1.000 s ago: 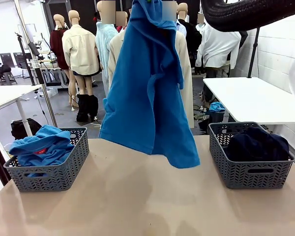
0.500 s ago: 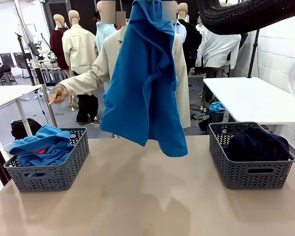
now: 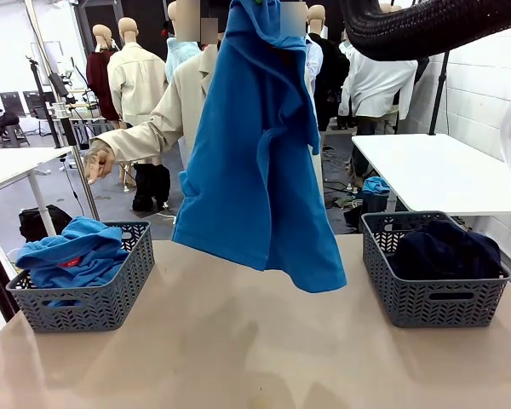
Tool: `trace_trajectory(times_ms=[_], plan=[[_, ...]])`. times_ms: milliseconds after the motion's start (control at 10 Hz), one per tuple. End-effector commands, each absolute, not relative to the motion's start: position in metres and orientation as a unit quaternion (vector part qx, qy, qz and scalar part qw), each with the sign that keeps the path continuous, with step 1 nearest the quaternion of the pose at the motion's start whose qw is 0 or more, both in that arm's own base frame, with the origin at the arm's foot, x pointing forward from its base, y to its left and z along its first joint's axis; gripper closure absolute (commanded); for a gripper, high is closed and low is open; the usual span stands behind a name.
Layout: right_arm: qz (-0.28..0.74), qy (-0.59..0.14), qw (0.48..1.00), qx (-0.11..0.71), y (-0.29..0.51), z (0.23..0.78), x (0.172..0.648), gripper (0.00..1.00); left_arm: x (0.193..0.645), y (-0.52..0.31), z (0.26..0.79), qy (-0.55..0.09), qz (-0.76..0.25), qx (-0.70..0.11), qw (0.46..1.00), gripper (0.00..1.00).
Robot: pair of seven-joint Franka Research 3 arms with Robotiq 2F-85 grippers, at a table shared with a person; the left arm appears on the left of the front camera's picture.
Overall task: Sort the tops and bottoms.
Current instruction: Sort the clothes according to human instructions.
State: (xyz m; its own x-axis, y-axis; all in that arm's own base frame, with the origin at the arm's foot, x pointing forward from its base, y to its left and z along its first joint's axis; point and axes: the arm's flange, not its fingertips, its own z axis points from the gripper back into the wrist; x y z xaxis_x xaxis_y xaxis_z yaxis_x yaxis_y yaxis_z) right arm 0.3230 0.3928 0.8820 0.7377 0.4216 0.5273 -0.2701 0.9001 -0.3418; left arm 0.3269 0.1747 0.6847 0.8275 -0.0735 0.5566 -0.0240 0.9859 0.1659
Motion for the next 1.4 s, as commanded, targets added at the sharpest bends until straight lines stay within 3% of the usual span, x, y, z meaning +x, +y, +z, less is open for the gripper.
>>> trace_trajectory(times_ms=[0,600,900,1300], plan=[[0.195,-0.313,0.923,-0.114,0.391,0.885,0.322,1.00,0.326,0.176,0.685,-0.291,-0.017,0.084,0.953,0.12],[0.187,-0.310,0.924,-0.122,0.393,0.882,0.323,1.00,0.326,0.176,0.685,-0.291,-0.017,0.084,0.953,0.12],[0.029,-0.259,0.965,-0.009,0.457,0.890,0.351,1.00,0.326,0.176,0.685,-0.291,-0.017,0.084,0.953,0.12],[-0.117,-0.211,0.958,0.154,0.563,0.886,0.383,1.00,0.326,0.176,0.685,-0.291,-0.017,0.084,0.953,0.12]])
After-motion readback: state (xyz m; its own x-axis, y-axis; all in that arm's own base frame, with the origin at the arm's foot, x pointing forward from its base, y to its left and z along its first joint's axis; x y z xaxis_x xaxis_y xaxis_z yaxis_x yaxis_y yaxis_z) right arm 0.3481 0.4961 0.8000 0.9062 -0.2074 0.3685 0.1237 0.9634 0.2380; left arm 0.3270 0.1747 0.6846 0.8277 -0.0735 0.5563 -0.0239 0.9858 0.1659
